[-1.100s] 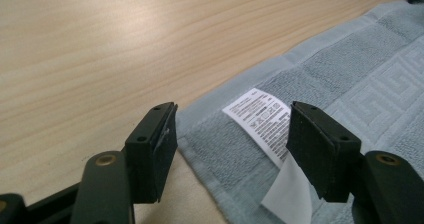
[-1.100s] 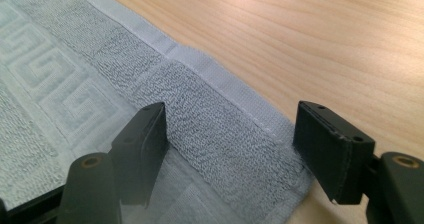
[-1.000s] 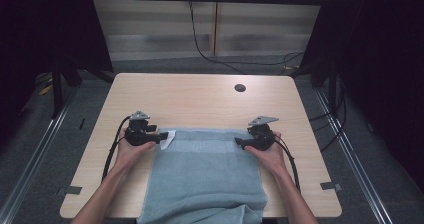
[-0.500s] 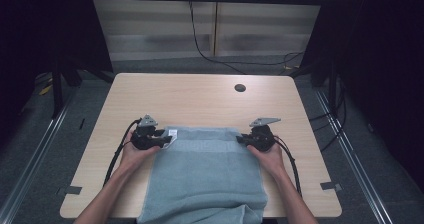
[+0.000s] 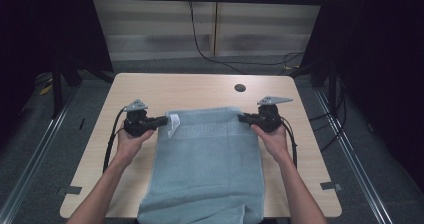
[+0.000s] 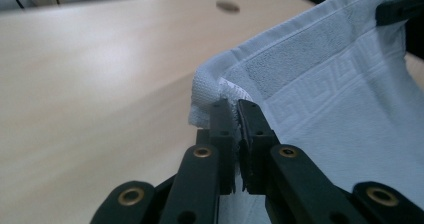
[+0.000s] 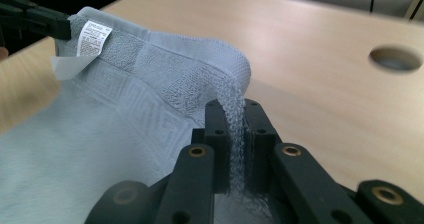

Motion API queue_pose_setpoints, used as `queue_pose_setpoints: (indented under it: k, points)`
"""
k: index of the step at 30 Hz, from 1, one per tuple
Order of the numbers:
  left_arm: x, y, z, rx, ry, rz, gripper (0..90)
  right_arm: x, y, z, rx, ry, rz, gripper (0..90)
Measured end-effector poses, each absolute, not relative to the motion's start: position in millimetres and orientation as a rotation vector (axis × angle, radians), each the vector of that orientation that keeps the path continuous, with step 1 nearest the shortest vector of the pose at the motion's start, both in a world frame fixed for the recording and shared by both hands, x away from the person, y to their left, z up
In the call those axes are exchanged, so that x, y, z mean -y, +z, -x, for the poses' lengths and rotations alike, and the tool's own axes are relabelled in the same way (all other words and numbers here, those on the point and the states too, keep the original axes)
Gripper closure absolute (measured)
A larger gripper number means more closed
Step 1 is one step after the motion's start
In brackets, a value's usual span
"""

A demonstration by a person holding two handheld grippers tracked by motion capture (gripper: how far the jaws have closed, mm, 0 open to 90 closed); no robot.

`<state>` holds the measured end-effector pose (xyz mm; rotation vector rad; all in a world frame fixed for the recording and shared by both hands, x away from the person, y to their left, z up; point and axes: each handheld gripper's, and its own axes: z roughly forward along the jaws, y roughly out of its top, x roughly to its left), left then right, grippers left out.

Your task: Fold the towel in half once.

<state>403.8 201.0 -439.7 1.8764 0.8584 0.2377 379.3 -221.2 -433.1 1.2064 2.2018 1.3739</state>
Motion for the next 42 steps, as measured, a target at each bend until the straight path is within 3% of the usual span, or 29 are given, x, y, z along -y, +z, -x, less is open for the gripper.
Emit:
queue_pose_setpoints:
  k: [12, 22, 35, 42]
  points:
    - [-195.0, -363.8, -426.7, -0.792, 0.313, -1.757, 86.4, 223.9, -347.0, -415.8, -2.066, 1.415, -1.130, 84.1]
    - [-203.9, -318.3, -424.7, -0.732, 0.369, -1.692, 86.4, 222.3, -298.1, -417.0, -1.990, 1.482, -1.060, 84.4]
    - [-225.7, -350.0, -365.0, -0.650, 0.320, -1.763, 86.3, 218.3, -332.4, -331.0, -2.172, 1.514, -0.957, 84.3]
    - [-231.9, -399.7, -318.7, -0.642, 0.220, -1.863, 86.3, 216.4, -402.8, -280.7, -2.359, 1.454, -1.028, 84.3]
